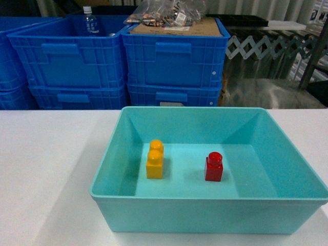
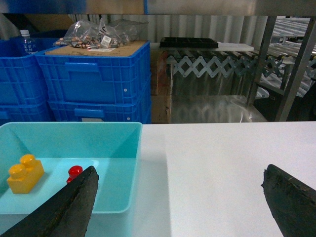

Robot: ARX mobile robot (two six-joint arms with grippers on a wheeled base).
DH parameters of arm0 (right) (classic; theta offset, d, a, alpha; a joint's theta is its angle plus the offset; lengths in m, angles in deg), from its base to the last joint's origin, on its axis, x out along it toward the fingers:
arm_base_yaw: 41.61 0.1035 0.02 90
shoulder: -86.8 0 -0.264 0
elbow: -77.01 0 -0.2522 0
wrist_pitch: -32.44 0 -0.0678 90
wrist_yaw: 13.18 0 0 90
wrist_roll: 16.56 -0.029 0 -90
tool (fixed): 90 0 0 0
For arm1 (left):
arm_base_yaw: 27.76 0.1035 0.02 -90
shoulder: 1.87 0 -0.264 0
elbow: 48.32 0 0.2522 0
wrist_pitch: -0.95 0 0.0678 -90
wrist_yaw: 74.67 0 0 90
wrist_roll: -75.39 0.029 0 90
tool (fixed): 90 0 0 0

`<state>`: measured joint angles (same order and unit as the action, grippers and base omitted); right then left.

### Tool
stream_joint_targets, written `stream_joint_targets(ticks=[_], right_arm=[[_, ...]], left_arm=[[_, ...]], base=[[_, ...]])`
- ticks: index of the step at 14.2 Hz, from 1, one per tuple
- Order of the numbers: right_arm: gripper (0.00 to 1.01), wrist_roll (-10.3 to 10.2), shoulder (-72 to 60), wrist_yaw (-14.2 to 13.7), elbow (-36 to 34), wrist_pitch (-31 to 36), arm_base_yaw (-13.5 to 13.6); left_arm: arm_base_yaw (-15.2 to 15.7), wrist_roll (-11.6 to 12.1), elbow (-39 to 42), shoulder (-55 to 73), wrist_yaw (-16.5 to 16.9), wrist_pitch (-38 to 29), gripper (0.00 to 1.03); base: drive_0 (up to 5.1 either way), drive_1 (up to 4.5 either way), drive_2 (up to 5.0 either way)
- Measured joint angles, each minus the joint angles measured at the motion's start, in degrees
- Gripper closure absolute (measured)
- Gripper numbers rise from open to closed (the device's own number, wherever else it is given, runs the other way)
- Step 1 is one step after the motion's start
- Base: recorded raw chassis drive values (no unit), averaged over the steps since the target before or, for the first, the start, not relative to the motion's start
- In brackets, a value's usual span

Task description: Pick red block from blue box to shelf

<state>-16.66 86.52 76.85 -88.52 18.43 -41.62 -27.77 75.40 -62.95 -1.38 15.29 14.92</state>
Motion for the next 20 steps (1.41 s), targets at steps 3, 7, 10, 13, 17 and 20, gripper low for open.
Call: stream_joint_targets(ticks=[3, 7, 10, 13, 17, 20], right_arm=[[0.03, 0.0, 0.0, 0.0, 0.0, 0.0, 0.0], [0.03, 0.0, 0.0, 0.0, 0.0, 0.0, 0.0], [0.03, 0.0, 0.0, 0.0, 0.0, 0.0, 0.0], [0.03, 0.0, 0.0, 0.0, 0.0, 0.0, 0.0], [0.03, 0.2, -14.1, 7.6, 3.4, 0.4, 2.0], [0.03, 1.9, -38.3, 1.9, 13.4, 10.9, 9.2]], left_arm=[[0.0, 0.0, 0.0, 0.0, 0.0, 0.0, 0.05], [0.0, 0.0, 0.0, 0.0, 0.0, 0.0, 0.05], [0.0, 0.0, 0.0, 0.0, 0.0, 0.0, 0.05], [0.0, 0.0, 0.0, 0.0, 0.0, 0.0, 0.05], [0.0, 0.0, 0.0, 0.0, 0.0, 0.1, 0.05], [0.0, 0.0, 0.0, 0.0, 0.0, 0.0, 0.05]], base=[[0.0, 0.0, 0.0], [0.0, 0.0, 0.0], [0.0, 0.0, 0.0], [0.0, 0.0, 0.0], [0.0, 0.0, 0.0], [0.0, 0.0, 0.0]])
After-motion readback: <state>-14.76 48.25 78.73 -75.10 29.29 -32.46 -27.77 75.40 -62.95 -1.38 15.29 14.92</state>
